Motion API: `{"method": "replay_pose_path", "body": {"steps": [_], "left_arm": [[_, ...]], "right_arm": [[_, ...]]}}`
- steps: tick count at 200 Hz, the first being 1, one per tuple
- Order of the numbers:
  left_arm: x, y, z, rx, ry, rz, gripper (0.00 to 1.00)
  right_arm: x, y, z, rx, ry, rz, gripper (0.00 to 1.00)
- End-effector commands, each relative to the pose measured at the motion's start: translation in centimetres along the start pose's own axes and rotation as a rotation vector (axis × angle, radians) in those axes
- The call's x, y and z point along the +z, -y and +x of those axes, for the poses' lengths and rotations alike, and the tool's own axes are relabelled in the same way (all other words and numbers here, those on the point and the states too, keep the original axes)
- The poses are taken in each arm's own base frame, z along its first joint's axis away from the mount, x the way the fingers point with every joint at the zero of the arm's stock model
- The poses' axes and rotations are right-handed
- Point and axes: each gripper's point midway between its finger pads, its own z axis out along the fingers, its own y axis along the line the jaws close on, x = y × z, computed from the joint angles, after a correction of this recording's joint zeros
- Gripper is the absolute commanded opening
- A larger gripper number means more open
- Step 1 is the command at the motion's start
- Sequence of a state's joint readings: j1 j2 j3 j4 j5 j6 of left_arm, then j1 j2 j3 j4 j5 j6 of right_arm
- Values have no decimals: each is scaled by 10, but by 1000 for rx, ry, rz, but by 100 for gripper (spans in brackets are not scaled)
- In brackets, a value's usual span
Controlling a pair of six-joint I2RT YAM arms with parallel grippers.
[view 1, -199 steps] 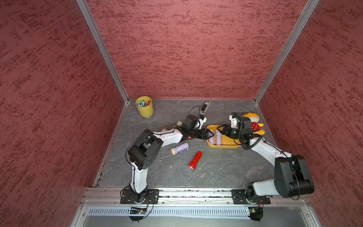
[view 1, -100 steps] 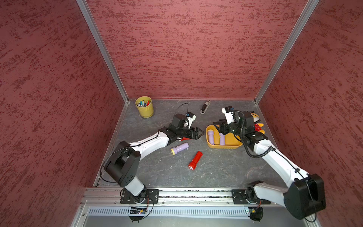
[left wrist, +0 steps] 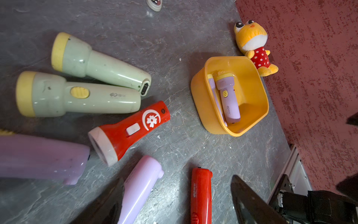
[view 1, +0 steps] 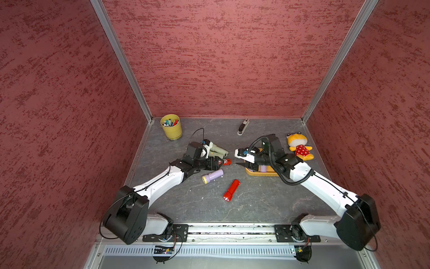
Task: Put the flashlights into the storage boxes
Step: Pick up the flashlight from the center of the board.
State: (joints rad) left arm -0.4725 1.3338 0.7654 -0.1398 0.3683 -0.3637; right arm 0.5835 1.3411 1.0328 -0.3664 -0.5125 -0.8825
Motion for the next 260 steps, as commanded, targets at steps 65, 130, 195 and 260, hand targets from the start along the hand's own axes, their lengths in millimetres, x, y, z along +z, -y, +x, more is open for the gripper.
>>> {"method": "replay_pose_path", "body": {"steps": [65,130,195,260], "left_arm": [[-20,-42,6,-86,71,-94,87],[-20,-48,6,-101,76,-85,87],[-22,-48,3,-98,93,-90,87],[-25,-45,-3,-87,113,-90,87]], "right_arm": [[46,-95,37,-537,-235,-445,53],[60,-132,72,-630,-329,-585,54],[69,-152,92,-607,-356,-657,52],[81,-152,99,-586,-374,-657,50]]}}
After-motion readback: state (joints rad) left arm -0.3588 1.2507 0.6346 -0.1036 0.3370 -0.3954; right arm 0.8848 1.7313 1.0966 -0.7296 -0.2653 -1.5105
